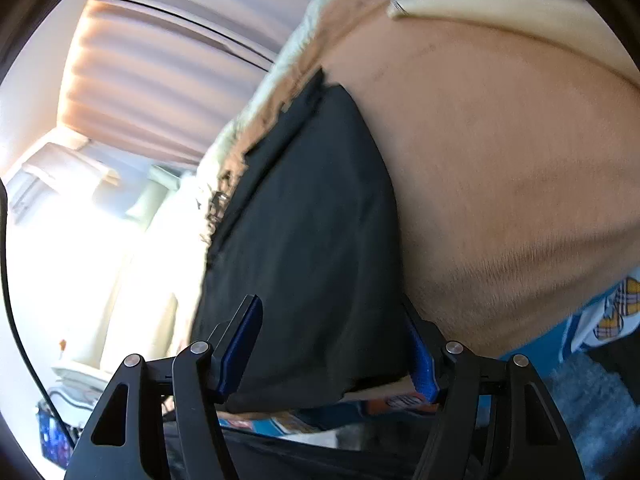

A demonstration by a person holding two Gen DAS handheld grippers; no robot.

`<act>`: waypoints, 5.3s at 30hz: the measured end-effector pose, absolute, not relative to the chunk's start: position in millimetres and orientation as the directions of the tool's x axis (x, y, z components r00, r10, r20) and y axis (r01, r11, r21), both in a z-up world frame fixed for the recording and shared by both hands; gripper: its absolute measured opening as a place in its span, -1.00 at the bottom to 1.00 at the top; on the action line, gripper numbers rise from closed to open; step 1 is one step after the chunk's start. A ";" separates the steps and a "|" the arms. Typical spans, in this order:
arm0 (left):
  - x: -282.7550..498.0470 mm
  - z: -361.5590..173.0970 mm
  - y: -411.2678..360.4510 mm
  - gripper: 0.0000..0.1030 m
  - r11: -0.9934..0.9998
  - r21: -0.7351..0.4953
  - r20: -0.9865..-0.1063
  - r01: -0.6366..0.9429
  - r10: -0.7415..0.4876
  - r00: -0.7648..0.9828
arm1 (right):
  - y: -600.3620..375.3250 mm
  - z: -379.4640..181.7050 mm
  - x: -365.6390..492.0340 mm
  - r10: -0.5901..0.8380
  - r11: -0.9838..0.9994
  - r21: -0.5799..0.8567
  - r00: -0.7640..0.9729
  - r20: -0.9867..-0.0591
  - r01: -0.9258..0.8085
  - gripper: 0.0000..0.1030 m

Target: Fold large clothes

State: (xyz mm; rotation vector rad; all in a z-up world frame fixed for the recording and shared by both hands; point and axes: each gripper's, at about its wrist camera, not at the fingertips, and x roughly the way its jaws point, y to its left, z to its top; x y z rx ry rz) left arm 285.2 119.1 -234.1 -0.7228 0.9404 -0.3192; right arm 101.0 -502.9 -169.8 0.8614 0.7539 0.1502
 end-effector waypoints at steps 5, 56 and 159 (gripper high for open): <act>293.3 -234.3 117.6 0.05 0.732 -0.675 -0.632 -0.085 -0.516 0.579 | -496.5 -168.4 104.0 0.374 0.669 0.718 0.748 -0.548 0.191 0.17; 62.0 40.0 181.3 -0.87 0.679 -0.712 -0.120 0.179 -0.369 0.922 | -443.1 102.8 -40.8 0.424 0.682 0.691 0.899 -0.109 -0.238 -0.92; 526.6 -113.9 121.5 -0.93 0.978 -0.204 -0.730 -0.041 -0.124 0.672 | -479.0 -35.8 386.3 0.088 0.954 0.250 0.645 -0.759 0.164 -0.94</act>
